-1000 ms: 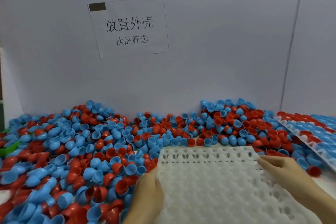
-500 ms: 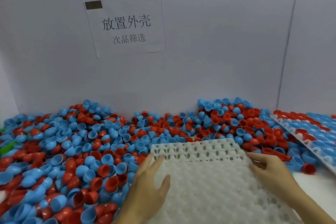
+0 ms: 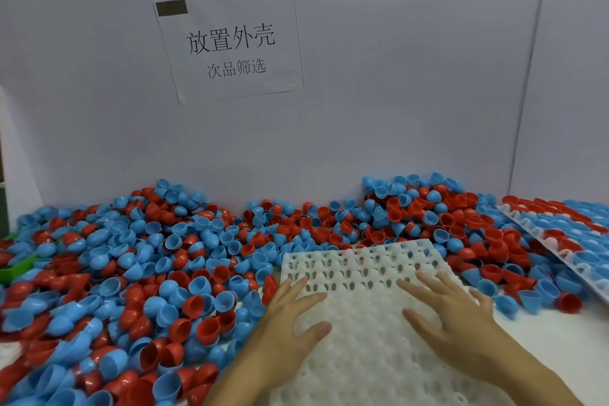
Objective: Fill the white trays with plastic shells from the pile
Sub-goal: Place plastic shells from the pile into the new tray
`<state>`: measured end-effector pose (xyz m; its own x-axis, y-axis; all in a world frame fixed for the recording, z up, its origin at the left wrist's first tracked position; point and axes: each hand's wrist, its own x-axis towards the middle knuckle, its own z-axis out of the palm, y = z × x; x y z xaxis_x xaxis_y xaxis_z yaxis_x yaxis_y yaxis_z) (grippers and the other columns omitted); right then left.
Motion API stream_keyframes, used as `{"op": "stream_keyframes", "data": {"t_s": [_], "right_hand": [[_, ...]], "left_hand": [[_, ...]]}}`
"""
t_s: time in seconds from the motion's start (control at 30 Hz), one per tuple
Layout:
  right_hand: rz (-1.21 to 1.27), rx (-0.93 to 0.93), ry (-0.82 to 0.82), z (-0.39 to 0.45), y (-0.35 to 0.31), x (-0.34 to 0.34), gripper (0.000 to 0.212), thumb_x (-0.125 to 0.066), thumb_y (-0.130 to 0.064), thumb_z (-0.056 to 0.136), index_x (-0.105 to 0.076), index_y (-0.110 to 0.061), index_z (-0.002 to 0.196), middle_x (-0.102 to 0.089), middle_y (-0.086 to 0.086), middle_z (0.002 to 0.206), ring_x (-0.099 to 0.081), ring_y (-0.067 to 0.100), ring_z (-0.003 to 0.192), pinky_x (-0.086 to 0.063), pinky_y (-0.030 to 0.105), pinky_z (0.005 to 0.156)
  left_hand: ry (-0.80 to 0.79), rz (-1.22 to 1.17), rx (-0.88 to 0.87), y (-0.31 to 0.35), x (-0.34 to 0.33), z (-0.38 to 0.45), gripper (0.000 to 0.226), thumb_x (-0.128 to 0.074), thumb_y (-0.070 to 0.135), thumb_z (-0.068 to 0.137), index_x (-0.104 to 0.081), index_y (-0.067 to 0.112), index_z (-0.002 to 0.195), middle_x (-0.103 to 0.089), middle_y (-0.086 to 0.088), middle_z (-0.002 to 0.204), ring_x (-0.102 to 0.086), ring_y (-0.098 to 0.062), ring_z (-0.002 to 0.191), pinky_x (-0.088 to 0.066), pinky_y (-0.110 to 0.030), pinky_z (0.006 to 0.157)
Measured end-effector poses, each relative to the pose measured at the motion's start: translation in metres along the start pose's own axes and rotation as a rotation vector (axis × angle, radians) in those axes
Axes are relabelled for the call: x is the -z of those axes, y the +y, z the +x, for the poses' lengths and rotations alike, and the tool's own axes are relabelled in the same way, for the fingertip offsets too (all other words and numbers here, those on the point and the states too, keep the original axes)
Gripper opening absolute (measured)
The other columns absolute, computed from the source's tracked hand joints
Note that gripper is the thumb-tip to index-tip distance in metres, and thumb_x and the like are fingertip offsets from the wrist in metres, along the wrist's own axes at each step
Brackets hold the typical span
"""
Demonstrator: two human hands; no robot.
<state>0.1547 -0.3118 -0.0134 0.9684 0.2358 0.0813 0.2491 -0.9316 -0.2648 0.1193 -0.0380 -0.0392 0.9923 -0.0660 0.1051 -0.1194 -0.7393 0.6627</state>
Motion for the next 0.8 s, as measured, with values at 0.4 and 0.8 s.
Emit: {"op": "stream_keyframes", "data": {"t_s": [0.4,0.8], "right_hand": [[0.029,-0.011,0.028,0.004,-0.003,0.001,0.054,-0.036,-0.066,0.095,-0.027,-0.055,0.147,-0.024,-0.018,0.161,-0.011,0.012,0.151,-0.008,0.054,0.120],[0.108,-0.007,-0.007,0.010,-0.015,-0.001,0.060,-0.044,-0.057,0.098,-0.030,-0.038,0.153,-0.024,-0.007,0.163,-0.009,0.020,0.153,-0.016,0.043,0.124]], "left_hand": [[0.096,0.028,0.043,0.007,0.009,-0.003,0.042,-0.066,0.052,0.091,-0.056,0.050,0.131,-0.027,0.022,0.158,-0.016,-0.002,0.148,-0.016,-0.031,0.121],[0.084,0.123,0.037,0.005,0.018,-0.004,0.030,-0.062,0.055,0.092,-0.052,0.057,0.121,-0.027,0.024,0.158,-0.016,-0.003,0.150,-0.020,-0.037,0.124]]}}
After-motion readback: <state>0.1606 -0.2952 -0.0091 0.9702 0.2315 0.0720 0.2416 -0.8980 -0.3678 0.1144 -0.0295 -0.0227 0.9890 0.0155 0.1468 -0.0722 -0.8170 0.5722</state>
